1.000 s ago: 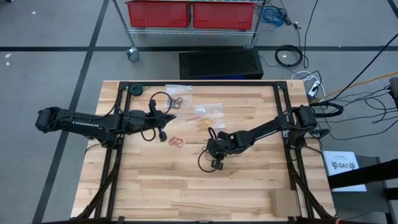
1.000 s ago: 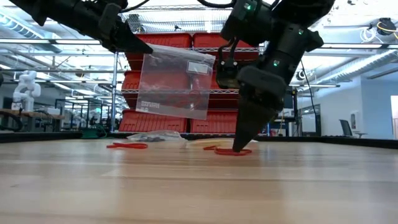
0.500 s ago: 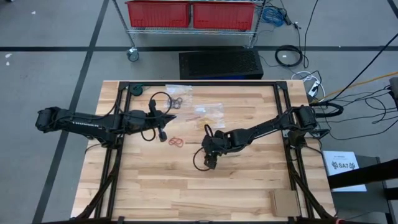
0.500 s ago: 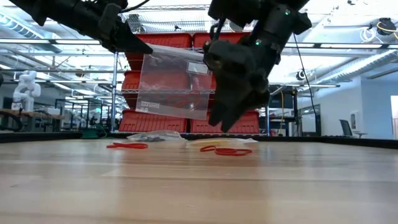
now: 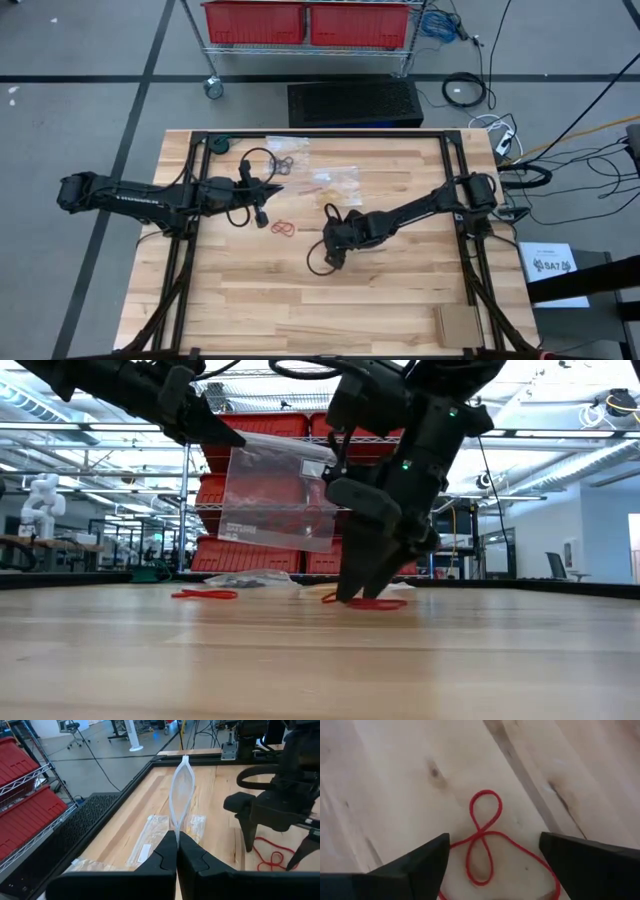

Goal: Sort rubber bands
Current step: Put the red rubber band into the transparent zip bag

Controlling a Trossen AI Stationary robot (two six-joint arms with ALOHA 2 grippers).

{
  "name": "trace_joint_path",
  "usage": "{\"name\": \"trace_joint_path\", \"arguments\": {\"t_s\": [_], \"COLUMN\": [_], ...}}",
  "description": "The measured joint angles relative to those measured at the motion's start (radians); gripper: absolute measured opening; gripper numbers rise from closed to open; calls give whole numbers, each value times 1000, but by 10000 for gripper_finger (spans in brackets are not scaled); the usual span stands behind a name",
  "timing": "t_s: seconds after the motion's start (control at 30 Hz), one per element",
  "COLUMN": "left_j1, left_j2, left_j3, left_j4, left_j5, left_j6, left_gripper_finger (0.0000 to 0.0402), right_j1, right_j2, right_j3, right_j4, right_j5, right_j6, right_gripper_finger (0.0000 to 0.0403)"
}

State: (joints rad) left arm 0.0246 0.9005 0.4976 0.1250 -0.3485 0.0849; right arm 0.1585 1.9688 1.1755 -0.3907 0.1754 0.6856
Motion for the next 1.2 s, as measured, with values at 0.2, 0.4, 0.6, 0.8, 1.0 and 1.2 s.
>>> {"name": "trace_joint_path", "arguments": {"t_s": [0.2,0.4,0.6,0.8,1.0,1.2], "left_j1": [0,-1,-1,-1,-1,-1], "left_j2": [0,0,0,0,0,0], "left_j3": [0,0,0,0,0,1], "left_j4": [0,0,0,0,0,1], "left_j5": [0,1,2,6,6,6], "left_j6": [0,-1,0,0,0,0], "left_gripper_finger": [0,0,0,0,0,0], "right_j1": [8,18,19,23,-7,-23], "right_j2": [-11,-10,-20,-96,-177,-199], "right_j3": [0,-2,-5,-17,-10,-9], "right_j4": [-87,-140,-146,-178,-115,8], "right_j5": [-23,-30,-45,-45,59,135], "right_j6": [13,-14,-63,-78,-130,-229], "right_gripper_finger": [222,85,8,2,1,0]}}
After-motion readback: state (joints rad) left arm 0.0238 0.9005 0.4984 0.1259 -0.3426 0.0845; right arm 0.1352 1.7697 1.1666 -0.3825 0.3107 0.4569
